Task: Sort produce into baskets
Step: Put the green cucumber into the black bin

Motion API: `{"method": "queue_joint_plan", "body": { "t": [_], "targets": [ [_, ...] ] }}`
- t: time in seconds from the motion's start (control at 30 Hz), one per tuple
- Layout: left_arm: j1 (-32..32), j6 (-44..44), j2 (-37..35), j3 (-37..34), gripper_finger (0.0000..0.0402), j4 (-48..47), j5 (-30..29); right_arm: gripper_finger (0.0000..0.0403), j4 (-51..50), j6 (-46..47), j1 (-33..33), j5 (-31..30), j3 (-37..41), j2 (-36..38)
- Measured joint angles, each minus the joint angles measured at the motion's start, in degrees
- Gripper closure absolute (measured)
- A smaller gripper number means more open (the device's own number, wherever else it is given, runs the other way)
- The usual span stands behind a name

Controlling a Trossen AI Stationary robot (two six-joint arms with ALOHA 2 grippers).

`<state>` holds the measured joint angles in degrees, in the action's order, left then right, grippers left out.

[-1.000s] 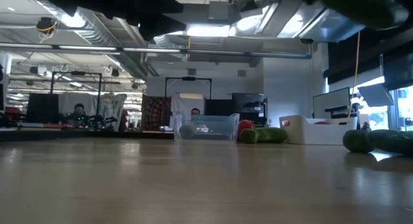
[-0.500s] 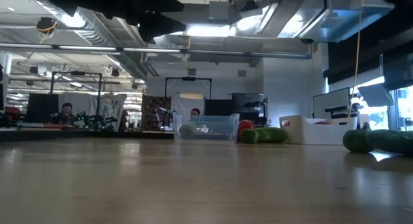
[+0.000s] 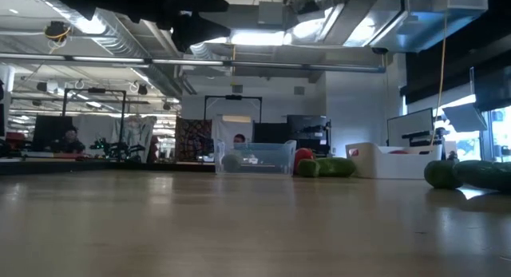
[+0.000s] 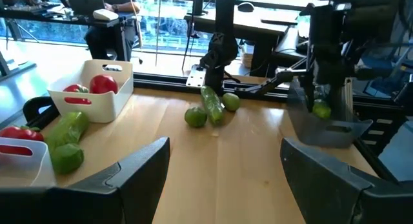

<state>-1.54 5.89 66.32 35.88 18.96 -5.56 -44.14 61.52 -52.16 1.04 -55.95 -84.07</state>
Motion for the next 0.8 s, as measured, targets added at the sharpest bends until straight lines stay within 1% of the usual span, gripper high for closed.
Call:
{"method": "queue_joint_plan", "body": {
  "t": [0.07,0.4,0.63,0.8],
  "targets": [
    [0.0,0.0,0.0,0.0,0.0109,0.1,0.0,0.0325,-0.4,1.1,0.0,0.4,0.0,0.2],
    [0.1,-0.4,0.0,0.0,0.0109,0.6,0.0,0.0325,-1.3,1.1,0.0,-2.8,0.0,0.2],
    [0.1,-0.9,0.0,0.0,0.0109,0.6,0.0,0.0325,0.8,1.2,0.0,-3.0,3.8,0.2],
    [0.1,-0.9,0.0,0.0,0.0109,0.6,0.0,0.0324,0.4,2.9,0.0,-3.2,4.4,0.2]
  ]
}}
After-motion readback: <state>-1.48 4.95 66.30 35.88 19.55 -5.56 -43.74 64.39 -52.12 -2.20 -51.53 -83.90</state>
